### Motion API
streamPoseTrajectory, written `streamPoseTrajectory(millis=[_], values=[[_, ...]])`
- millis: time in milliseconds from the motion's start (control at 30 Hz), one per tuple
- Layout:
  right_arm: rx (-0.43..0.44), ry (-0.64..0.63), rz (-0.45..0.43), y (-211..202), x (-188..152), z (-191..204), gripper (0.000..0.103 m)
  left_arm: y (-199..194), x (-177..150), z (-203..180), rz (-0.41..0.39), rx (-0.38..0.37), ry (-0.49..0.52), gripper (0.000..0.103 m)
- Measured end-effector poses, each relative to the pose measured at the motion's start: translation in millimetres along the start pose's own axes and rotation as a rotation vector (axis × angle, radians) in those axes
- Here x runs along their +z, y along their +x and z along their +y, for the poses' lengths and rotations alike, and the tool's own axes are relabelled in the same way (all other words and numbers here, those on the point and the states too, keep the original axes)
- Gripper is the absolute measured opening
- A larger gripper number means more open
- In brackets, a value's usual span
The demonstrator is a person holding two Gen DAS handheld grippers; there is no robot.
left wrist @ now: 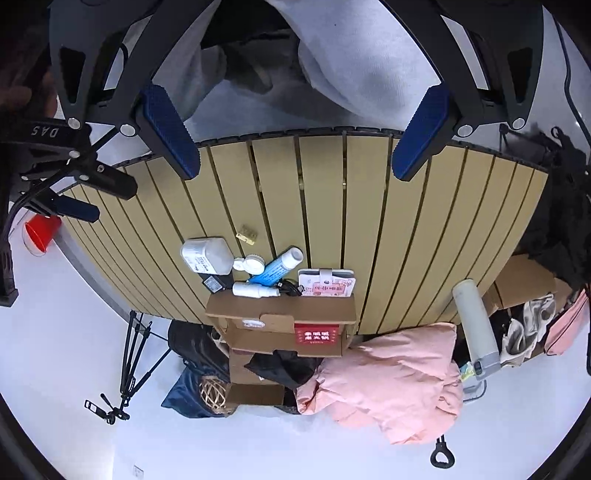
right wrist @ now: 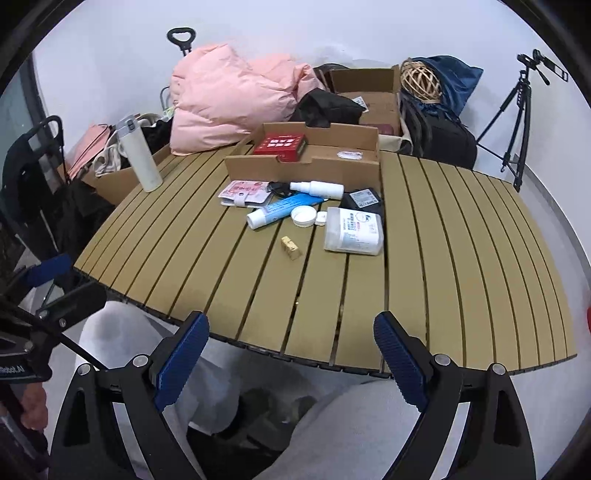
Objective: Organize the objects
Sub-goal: 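Withdraw the right gripper and move it toward the white jar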
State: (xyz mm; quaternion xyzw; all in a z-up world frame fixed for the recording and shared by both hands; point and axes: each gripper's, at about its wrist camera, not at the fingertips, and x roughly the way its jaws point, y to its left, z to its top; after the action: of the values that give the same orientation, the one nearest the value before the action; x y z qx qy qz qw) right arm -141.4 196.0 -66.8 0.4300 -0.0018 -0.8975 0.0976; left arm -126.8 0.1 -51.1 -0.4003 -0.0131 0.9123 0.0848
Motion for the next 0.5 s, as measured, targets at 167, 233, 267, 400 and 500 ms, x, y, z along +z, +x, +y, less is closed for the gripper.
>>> streamPoseTrajectory(millis=[167,233,267,400,500], values=[[0.004,0.02,0.013,13,2,-13,0.093,26,8,-4,0.02,-0.014,-0.011,0.103],[-0.005,0.028,0.02,19,4,-20,0.093,38,13,-8,0.027,-0.015,-0.003,0.103],[-0.008,0.036,0.019,23,5,-25,0.093,46,16,-11,0.031,-0.019,0.003,0.103],[-0.036,0.058,0.029,40,11,-43,0.093,72,28,-16,0.06,-0.051,-0.022,0.102],[-0.059,0.071,0.04,53,15,-57,0.093,91,35,-22,0.072,-0.063,-0.015,0.102]])
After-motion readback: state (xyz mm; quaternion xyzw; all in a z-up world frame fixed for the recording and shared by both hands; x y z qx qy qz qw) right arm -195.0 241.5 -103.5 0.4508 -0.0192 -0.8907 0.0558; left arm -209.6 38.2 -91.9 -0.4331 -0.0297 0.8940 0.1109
